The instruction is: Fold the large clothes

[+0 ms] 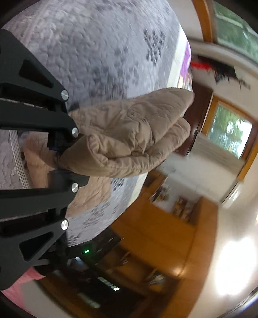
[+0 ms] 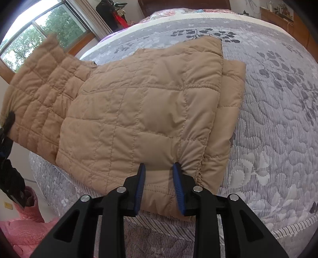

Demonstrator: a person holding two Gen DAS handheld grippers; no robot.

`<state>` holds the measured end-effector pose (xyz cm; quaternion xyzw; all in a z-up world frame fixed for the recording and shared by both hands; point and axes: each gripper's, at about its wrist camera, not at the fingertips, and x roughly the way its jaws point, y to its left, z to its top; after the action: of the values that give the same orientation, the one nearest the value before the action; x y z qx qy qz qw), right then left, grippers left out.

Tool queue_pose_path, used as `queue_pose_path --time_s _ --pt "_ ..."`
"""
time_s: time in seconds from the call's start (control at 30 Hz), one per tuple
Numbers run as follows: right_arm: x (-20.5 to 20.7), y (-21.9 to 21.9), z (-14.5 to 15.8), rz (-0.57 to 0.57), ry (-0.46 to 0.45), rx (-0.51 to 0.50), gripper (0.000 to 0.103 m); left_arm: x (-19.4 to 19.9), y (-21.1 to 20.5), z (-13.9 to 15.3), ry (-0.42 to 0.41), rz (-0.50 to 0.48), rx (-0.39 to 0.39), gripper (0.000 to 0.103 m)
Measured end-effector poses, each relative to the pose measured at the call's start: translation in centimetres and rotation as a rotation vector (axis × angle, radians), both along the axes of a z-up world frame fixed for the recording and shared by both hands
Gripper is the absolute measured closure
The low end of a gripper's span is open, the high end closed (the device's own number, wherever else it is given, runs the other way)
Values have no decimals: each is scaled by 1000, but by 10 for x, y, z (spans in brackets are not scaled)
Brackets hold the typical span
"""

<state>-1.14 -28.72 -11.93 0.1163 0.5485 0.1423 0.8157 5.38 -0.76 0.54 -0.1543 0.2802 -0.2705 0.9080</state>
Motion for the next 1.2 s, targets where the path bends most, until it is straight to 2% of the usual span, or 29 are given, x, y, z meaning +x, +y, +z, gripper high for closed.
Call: queue_pose_path --time_s 0.2,0.37,0.53,0.67,0.77,0.9,1.0,1.07,1.13,1.2 --pt "-1 1 1 -8 2 -4 74 14 -40 -18 20 -136 79 92" --pt "-4 -1 0 -15 3 2 74 36 -74 -49 89 -223 168 92" --pt "-3 0 -1 -16 8 2 74 51 -93 -84 198 -275 226 91" --pt "-2 1 -2 -16 12 1 74 57 -101 -106 234 -308 255 91" --pt "0 2 -5 -15 13 -3 74 58 -103 -114 231 -316 265 91" --pt "1 3 -6 -19 17 -9 74 58 -100 -117 227 -314 264 89" --pt "1 4 -1 -22 22 -19 72 56 -95 -104 261 -307 214 87" --pt "1 7 7 -18 15 -29 66 52 -82 -93 280 -312 184 83" --pt "2 11 18 -19 -6 -56 62 45 -71 -79 286 -322 153 73" --pt "2 15 32 -12 -36 -68 60 38 -59 -63 281 -344 109 69"
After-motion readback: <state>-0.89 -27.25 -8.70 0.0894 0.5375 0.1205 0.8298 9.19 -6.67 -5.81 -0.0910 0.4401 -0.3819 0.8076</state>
